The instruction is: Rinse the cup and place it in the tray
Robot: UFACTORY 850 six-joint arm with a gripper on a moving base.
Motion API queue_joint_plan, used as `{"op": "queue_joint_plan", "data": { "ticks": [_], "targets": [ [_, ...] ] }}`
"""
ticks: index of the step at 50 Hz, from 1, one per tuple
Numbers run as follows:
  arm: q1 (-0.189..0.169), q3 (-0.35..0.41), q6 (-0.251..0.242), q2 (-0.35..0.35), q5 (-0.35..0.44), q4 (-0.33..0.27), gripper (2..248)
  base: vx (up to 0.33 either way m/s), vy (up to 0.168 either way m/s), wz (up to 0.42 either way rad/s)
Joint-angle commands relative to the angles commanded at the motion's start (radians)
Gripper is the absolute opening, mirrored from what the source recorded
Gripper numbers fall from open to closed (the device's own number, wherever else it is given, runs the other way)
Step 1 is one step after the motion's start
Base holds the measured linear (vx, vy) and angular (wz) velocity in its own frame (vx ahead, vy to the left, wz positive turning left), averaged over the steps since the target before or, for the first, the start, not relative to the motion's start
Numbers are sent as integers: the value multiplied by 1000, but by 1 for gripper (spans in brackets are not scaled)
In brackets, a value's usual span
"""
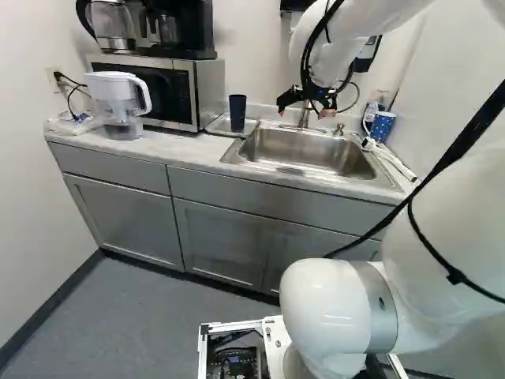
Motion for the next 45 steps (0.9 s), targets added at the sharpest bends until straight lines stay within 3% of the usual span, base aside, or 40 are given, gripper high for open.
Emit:
{"op": "queue_joint_plan", "data": {
  "ticks": [45],
  "targets": [
    [0,0,0,0,0,0,247,-27,11,-1]
  ]
}}
